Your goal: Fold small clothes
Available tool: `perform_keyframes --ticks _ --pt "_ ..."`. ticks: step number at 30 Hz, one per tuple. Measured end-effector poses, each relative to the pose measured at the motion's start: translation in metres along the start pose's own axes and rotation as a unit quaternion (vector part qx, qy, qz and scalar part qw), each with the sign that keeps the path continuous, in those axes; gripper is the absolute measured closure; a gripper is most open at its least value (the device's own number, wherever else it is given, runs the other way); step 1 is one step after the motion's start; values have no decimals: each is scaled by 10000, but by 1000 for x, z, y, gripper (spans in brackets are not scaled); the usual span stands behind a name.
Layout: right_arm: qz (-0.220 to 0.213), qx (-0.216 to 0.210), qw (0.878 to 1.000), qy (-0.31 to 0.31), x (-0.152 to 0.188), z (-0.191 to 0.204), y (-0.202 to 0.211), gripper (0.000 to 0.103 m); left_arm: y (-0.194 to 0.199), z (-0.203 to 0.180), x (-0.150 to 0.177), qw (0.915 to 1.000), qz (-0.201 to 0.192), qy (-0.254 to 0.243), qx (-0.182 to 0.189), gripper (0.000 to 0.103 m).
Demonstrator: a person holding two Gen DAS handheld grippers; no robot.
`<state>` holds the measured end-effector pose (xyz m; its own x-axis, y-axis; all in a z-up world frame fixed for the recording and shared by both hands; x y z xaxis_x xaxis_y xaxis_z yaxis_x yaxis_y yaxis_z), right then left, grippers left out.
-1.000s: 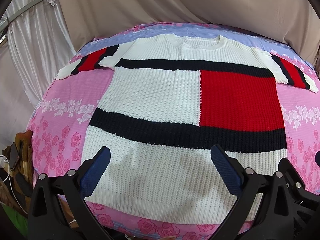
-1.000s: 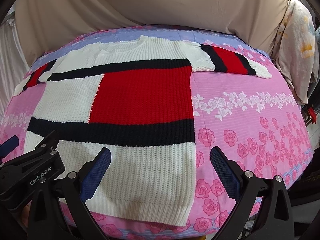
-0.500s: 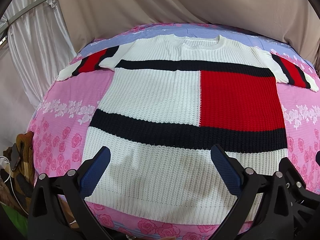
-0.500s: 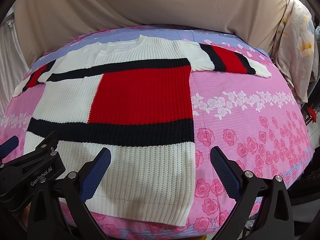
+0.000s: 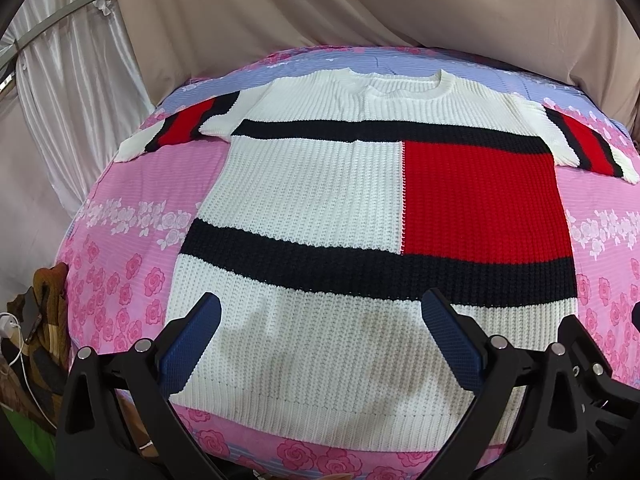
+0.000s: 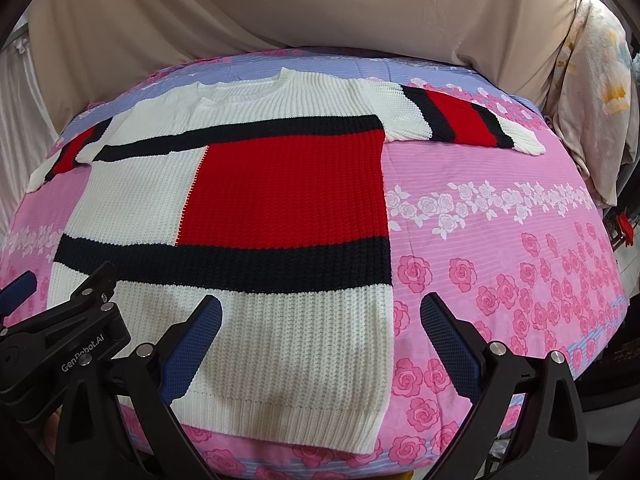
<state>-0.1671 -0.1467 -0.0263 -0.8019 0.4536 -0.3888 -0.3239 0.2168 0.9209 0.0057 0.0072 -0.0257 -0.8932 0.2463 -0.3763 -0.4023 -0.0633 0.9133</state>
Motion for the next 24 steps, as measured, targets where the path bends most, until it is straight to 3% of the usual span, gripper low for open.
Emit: perform_keyframes --ticks 24 --pt "67 2 10000 -26 -3 1 -3 5 -2 3 -1 10000 3 -24 -19 5"
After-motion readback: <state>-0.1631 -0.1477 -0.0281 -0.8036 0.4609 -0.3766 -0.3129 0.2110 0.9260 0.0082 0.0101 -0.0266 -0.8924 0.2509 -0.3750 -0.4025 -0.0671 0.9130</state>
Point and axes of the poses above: each gripper's, at about its wrist camera, not at the fingertips, and y roughly against the way its jaws point, z to its left, x to its underside, the point moved 2 cm from there along -y, roughly the way its jaws point, and after that the axes turned 11 degrees about z, right-handed, at the moved point
